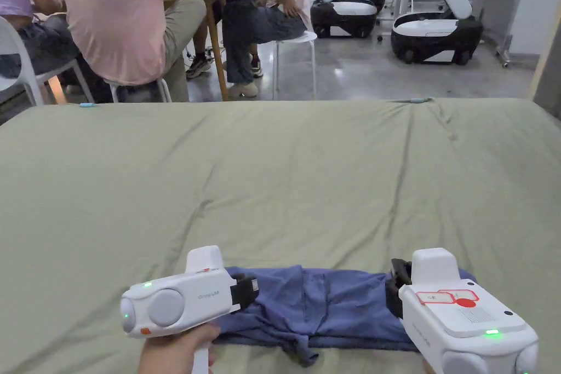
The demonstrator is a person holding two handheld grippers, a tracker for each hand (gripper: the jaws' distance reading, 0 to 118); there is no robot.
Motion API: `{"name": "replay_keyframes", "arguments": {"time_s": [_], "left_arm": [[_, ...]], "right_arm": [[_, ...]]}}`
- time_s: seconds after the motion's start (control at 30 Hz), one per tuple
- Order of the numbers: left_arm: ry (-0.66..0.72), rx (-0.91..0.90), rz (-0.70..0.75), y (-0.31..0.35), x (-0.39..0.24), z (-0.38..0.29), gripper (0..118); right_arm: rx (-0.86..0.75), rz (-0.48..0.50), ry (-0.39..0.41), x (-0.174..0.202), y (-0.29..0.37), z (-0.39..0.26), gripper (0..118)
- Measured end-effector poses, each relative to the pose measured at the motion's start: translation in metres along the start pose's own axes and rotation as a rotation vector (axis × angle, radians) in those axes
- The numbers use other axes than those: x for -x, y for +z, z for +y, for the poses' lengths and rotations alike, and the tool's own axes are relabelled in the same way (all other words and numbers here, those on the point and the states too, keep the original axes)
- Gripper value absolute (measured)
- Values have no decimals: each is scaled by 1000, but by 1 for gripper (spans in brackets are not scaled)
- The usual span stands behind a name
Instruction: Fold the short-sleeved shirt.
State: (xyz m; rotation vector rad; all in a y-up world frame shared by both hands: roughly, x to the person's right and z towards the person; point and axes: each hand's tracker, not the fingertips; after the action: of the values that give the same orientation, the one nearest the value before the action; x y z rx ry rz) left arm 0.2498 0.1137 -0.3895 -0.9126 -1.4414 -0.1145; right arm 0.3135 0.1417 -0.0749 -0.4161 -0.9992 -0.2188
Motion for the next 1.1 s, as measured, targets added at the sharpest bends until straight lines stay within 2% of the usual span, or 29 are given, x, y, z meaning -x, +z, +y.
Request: {"name": "replay_keyframes", "arguments": {"time_s": [0.03, 0.07, 0.1, 0.17, 0.2, 0.27, 0.33, 0.37, 0.43, 0.5, 0.53, 0.57, 0.6, 0.63, 0.67, 0.7, 0.77, 0.8, 0.9, 1.0, 1.1], "left_arm": [[2, -6, 9, 4, 7, 1, 0], [24, -24, 25, 6, 16, 2, 9], [71, -45, 33, 8, 26, 3, 34], [170, -45, 71, 6, 46, 1, 112], [211, -37, 75, 3, 55, -3, 118], [330, -55, 16, 1, 73, -10, 110], [489, -3, -64, -11, 87, -21, 111], [559, 18, -192, -19, 93, -29, 113], [620, -47, -323, -25, 96, -33, 113], [747, 7, -488, -41, 95, -34, 113], [766, 28, -541, -47, 91, -35, 113], [733, 39, -525, -53, 87, -36, 110], [714, 25, -480, -57, 83, -35, 102], [714, 25, -463, -60, 81, -34, 85], [689, 48, -367, -64, 79, -34, 47], [653, 56, -281, -66, 80, -35, 17], [705, 50, -379, -60, 89, -34, 18], [725, 15, -365, -50, 92, -31, 18], [661, -110, -238, -21, 107, -13, 16], [515, -168, -61, 9, 123, 9, 16], [306, -188, 94, 32, 102, 24, 16]], "right_arm": [[-1, 4, 1, 1, 1, 0, 0], [-2, 6, 2, 2, 2, 0, 0], [-2, 6, 4, 2, 2, 0, 0], [-1, -2, 7, 0, 1, 0, 0], [3, -4, 7, -1, -1, 1, 0], [6, -12, 6, -3, -2, 2, 0], [4, -20, 5, -6, -4, 4, 0], [6, -25, 3, -7, -4, 4, 0], [7, -33, -1, -10, -5, 4, 0], [9, -42, -3, -12, -6, 4, 0], [11, -45, -4, -13, -6, 4, 0], [15, -53, -5, -14, -5, 3, 0], [18, -60, -5, -15, -5, 3, 0], [20, -63, -6, -17, -4, 2, 0], [22, -70, -6, -18, -4, 2, 0], [24, -77, -3, -20, -4, 1, 0], [29, -87, -6, -22, -3, 0, 0], [30, -90, -9, -23, -3, 0, 0], [28, -99, -23, -26, 0, -1, 0], [27, -102, -29, -28, 1, -3, 0], [26, -94, -32, -32, 3, -6, 0]]}}
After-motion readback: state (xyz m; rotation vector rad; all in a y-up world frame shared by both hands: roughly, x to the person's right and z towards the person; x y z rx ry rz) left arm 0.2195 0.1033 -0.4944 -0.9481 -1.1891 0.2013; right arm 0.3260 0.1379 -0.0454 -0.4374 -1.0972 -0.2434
